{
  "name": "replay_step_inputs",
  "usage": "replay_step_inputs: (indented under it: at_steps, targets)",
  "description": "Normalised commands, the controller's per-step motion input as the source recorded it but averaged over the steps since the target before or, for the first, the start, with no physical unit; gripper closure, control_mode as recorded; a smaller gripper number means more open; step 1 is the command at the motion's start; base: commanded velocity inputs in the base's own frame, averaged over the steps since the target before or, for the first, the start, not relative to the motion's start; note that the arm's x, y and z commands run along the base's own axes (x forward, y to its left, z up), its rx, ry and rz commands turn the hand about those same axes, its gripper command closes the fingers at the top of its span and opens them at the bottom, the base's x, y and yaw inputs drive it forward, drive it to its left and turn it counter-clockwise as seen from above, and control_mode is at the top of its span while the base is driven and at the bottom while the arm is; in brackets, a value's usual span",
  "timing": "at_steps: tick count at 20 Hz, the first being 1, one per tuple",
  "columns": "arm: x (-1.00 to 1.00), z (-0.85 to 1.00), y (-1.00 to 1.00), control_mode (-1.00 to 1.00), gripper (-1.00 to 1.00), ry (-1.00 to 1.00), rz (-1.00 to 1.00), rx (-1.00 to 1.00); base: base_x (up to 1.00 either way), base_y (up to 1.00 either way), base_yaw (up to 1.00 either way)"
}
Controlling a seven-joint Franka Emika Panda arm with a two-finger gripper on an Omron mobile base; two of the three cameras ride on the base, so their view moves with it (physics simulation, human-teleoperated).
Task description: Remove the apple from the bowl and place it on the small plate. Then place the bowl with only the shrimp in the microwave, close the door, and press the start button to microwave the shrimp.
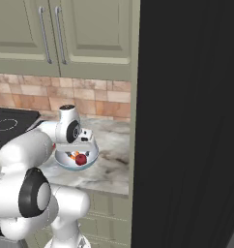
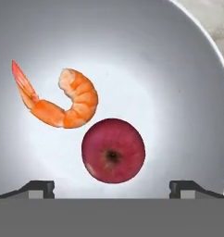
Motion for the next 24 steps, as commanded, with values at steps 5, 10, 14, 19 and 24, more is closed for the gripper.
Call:
replay_step_inputs:
  at_steps: [5,10,14,19,24]
  targets:
    - [0.11,-0.3,0.0,-1.0,-1.0,0.0,0.0,0.0,0.0,0.0,0.0]
    - [-0.15,-0.25,0.0,-1.0,-1.0,0.0,0.0,0.0,0.0,0.0,0.0]
    - [-0.03,-0.45,0.01,-1.0,1.0,0.0,0.0,-0.01,0.0,0.0,0.0]
    - [-0.05,-0.05,0.03,-1.0,1.0,-0.01,0.0,0.0,0.0,0.0,0.0]
    - [-0.28,0.85,0.37,-1.0,1.0,-0.21,0.02,-0.01,0.0,0.0,0.0]
